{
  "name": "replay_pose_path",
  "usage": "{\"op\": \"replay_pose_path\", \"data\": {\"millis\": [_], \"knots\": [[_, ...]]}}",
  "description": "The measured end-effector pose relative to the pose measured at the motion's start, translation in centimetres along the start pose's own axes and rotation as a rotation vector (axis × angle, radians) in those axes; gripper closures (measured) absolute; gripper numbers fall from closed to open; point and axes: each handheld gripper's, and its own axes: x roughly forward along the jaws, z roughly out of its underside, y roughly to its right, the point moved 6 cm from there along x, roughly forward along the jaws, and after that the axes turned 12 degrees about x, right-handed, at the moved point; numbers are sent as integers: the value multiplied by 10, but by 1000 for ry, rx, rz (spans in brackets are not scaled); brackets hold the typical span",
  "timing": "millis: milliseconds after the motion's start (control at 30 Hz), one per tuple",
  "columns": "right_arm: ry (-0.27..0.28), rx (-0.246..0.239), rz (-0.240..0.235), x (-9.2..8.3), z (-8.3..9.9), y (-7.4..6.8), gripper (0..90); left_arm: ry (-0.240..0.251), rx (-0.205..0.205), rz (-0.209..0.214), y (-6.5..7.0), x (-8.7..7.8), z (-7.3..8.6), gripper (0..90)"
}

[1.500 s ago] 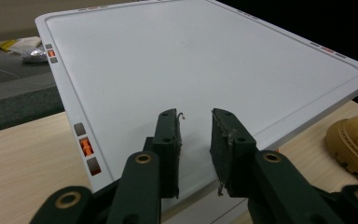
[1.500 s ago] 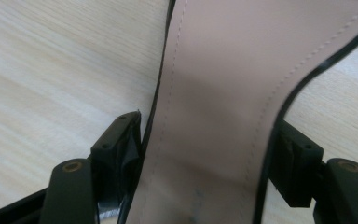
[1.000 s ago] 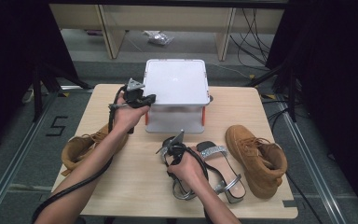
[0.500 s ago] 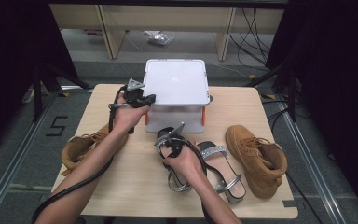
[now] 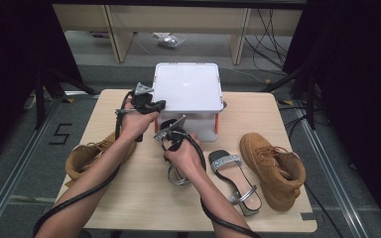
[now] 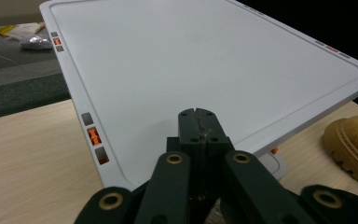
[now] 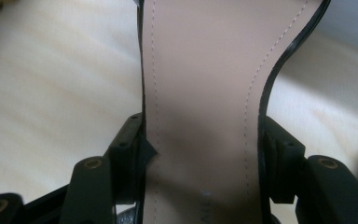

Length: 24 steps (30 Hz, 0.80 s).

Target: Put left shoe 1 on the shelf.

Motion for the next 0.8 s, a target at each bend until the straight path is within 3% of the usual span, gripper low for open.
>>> {"op": "replay_pose_path", "data": {"millis": [67,133,167,367,400,433,467,533,600,667,700,733,767,800], "knots": [[25,-7,7,6,-6,0,436,1,0,0,0,0,0,898],[-1,28,1,8,-9,-3,436,1,5,1,0,0,0,899],[11,5,22,10,-11,-1,436,5,2,5,0,1,0,899],[20,20,38,19,-19,3,436,-10,9,6,0,0,0,899],[16,33,-8,23,-21,2,436,-12,12,6,0,0,0,899],[15,40,-13,24,-21,2,436,-13,15,5,-1,0,0,899],[38,20,38,26,-23,6,436,-9,17,6,0,0,0,899],[60,46,36,31,-23,5,435,-9,12,3,0,0,-1,899],[53,31,56,33,-24,7,435,-6,7,7,0,0,-1,899],[35,53,55,34,-24,6,434,-14,15,8,-1,0,0,899],[30,46,41,35,-23,5,434,-13,14,7,-1,0,0,899],[49,10,19,38,-25,7,434,-12,13,7,0,0,0,899],[28,45,9,36,-24,3,434,-12,13,7,0,0,0,899],[28,65,38,35,-25,3,433,-13,16,8,0,0,0,899]]}}
